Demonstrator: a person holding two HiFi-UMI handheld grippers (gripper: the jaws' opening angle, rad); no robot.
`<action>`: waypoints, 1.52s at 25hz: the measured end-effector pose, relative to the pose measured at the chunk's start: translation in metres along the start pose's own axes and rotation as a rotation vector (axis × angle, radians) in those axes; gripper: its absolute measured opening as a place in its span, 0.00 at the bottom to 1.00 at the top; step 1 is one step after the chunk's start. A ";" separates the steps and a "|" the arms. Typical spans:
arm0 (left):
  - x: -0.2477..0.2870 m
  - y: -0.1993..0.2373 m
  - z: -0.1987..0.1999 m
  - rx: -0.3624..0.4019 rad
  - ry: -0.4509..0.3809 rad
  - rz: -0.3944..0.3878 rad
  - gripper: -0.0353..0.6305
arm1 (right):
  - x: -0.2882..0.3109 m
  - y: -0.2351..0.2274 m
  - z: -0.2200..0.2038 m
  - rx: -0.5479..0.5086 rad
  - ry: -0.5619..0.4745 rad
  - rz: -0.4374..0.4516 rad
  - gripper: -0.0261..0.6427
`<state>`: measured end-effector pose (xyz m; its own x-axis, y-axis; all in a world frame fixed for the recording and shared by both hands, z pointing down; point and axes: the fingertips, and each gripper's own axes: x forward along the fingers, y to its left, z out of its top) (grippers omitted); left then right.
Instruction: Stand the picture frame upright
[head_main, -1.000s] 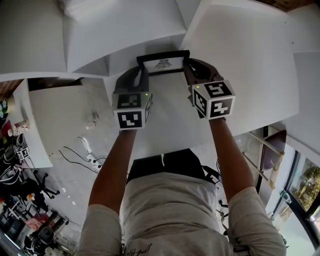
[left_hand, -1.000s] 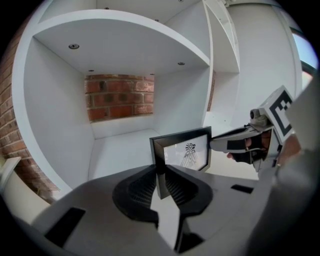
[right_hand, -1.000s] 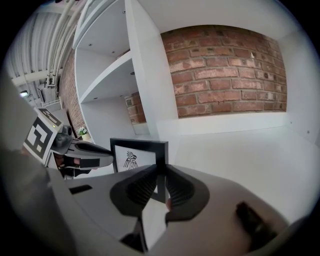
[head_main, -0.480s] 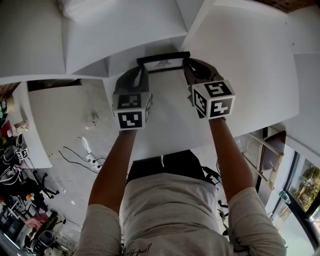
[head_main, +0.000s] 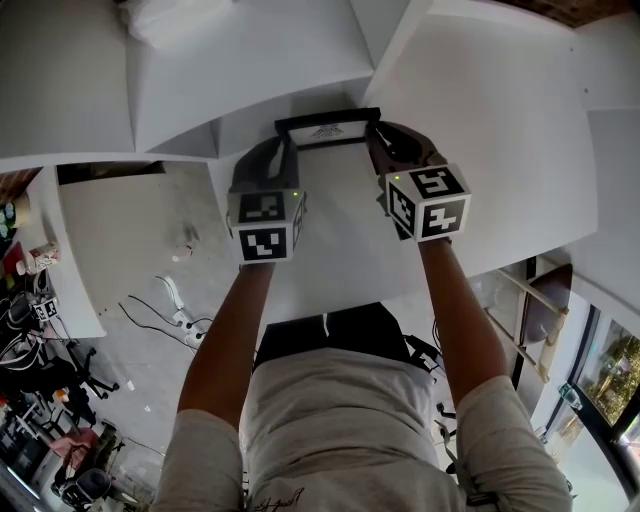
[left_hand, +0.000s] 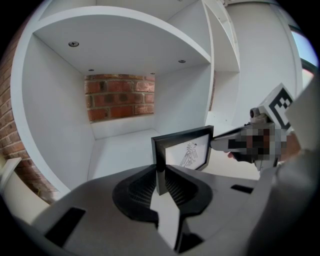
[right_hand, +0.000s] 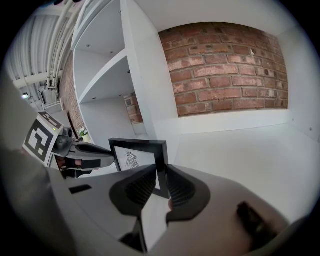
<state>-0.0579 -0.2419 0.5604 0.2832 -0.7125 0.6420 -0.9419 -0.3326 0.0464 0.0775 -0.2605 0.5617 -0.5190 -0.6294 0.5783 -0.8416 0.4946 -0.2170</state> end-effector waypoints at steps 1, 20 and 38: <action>0.000 0.000 0.000 0.001 0.002 0.001 0.15 | 0.000 0.000 0.000 0.000 0.001 0.002 0.14; -0.011 -0.002 -0.002 0.029 0.009 -0.010 0.19 | -0.010 0.006 0.001 -0.003 0.007 0.009 0.17; -0.089 -0.006 0.012 0.053 -0.046 -0.077 0.10 | -0.063 0.053 0.005 -0.033 -0.001 0.025 0.12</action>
<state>-0.0748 -0.1844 0.4939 0.3638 -0.7107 0.6022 -0.9065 -0.4189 0.0532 0.0650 -0.1979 0.5101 -0.5398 -0.6170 0.5726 -0.8231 0.5295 -0.2054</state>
